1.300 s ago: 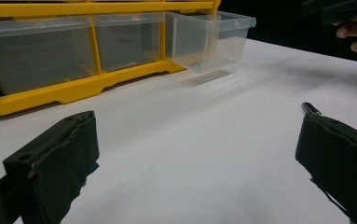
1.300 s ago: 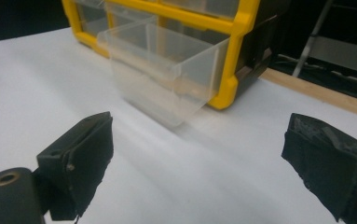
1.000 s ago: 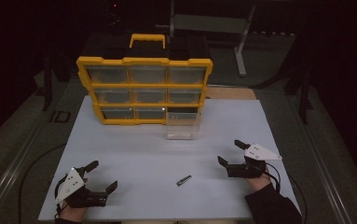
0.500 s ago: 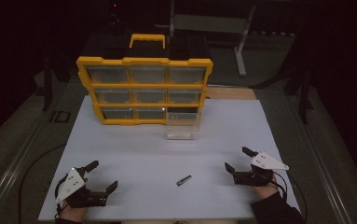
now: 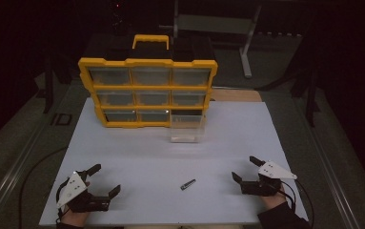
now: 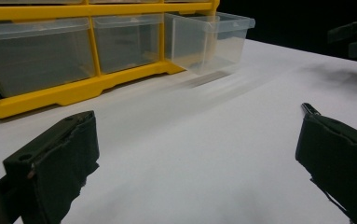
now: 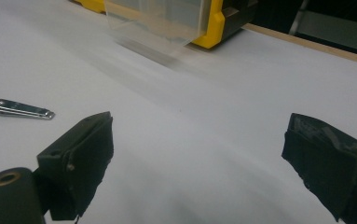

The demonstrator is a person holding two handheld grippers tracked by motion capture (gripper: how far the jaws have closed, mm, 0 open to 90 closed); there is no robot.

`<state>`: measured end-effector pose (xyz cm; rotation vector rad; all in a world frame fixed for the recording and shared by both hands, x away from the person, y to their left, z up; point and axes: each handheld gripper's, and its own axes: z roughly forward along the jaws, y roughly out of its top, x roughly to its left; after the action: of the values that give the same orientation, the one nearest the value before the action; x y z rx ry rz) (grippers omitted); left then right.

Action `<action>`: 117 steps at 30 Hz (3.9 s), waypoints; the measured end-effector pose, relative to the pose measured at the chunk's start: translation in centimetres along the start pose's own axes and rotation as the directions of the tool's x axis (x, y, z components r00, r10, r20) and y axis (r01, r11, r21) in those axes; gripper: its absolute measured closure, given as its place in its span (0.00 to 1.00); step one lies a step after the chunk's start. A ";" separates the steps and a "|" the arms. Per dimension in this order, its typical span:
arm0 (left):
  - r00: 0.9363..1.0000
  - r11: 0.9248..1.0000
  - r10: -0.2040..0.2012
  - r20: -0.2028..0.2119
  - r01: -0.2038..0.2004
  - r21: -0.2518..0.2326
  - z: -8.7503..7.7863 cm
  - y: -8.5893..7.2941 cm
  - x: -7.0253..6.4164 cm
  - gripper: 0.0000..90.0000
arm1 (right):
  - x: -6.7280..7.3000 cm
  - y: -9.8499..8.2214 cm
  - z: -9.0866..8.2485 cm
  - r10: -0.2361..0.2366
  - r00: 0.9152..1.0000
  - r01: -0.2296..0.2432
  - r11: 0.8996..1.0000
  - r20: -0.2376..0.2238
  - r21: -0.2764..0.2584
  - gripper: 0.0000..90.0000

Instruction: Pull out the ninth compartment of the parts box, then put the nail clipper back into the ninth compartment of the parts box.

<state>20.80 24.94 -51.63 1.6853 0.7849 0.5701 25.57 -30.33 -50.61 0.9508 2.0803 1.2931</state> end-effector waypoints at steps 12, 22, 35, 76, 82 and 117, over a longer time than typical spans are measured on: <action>1.000 1.000 -0.001 0.000 0.001 0.001 -0.1 0.0 0.0 0.00 | 0.3 0.1 0.5 -0.030 0.999 0.031 0.999 -0.042 0.024 0.14; 1.000 1.000 -0.009 0.005 0.008 0.003 0.0 0.0 0.0 0.00 | 0.6 0.1 0.4 -0.023 1.000 0.022 1.000 -0.017 -0.012 0.12; 1.000 1.000 -0.013 0.003 0.013 0.008 0.1 -0.1 0.1 0.00 | 0.7 0.1 0.4 -0.032 0.999 0.032 0.999 -0.010 -0.018 0.12; 0.995 0.998 -0.045 0.092 0.040 0.057 0.8 5.8 -1.6 0.00 | 1.2 0.9 0.0 -0.046 0.999 0.045 0.998 -0.027 -0.039 0.12; 0.994 0.996 -0.034 0.106 0.025 0.083 1.7 7.5 -2.3 0.00 | 1.2 0.9 0.0 -0.048 0.998 0.047 0.998 -0.027 -0.039 0.12; 0.977 0.991 0.046 0.207 -0.071 0.116 9.4 13.2 -8.0 0.00 | 1.1 0.9 0.0 -0.033 0.999 0.031 0.998 -0.037 -0.046 0.12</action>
<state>25.01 10.96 -40.91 1.8522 0.6339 0.3879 25.13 -29.19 -49.86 0.8766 2.0775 1.3454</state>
